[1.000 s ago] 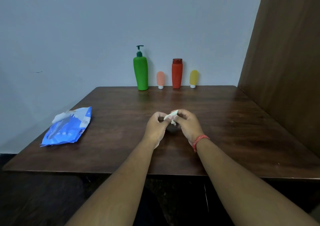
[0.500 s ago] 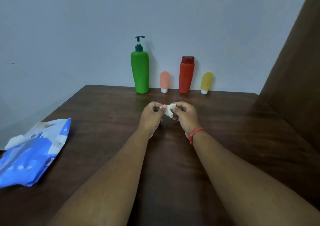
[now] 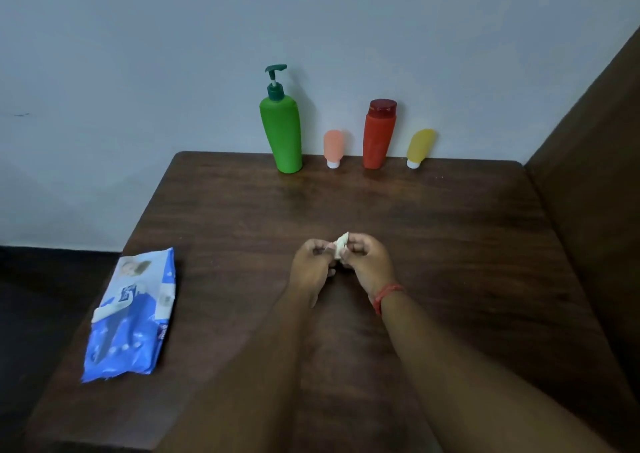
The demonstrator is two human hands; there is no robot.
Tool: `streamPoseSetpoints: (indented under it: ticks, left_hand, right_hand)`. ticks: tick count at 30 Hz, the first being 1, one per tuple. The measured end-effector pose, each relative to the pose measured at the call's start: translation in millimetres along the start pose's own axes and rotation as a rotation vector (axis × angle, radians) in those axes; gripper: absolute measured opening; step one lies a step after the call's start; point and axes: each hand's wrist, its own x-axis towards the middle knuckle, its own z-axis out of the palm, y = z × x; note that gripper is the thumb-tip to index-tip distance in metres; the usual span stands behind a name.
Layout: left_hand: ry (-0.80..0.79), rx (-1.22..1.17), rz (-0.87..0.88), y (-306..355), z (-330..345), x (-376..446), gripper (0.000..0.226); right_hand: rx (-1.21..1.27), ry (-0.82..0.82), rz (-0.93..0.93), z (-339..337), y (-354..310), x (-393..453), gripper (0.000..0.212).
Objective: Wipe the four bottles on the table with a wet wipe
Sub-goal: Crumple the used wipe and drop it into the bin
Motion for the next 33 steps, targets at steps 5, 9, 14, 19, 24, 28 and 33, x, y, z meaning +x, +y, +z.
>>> streamPoseSetpoints:
  ticks: [5,9,14,19,24,28,33]
  left_hand:
    - [-0.035,-0.074,-0.168,9,-16,-43,0.008]
    - [0.026,-0.140,-0.209,19,-33,-69,0.008]
    - [0.142,-0.256,-0.212,32,-63,-86,0.010]
    - [0.202,-0.358,-0.156,38,-95,-99,0.006]
    - [0.232,-0.336,-0.097,43,-162,-88,0.009]
    - [0.279,-0.233,-0.062,49,-236,-62,0.015]
    - [0.308,-0.169,-0.017,70,-352,-19,0.015]
  right_hand:
    - [0.040,0.008,0.137,0,-20,-50,0.023]
    - [0.030,0.021,0.155,1,-37,-76,0.017]
    - [0.053,0.068,0.182,8,-50,-91,0.022]
    - [0.072,-0.047,0.222,48,-59,-102,0.023]
    - [-0.080,-0.189,0.193,121,-70,-100,0.016]
    - [-0.233,-0.191,0.057,194,-77,-88,0.007]
    - [0.038,-0.164,0.155,327,-86,-77,0.015]
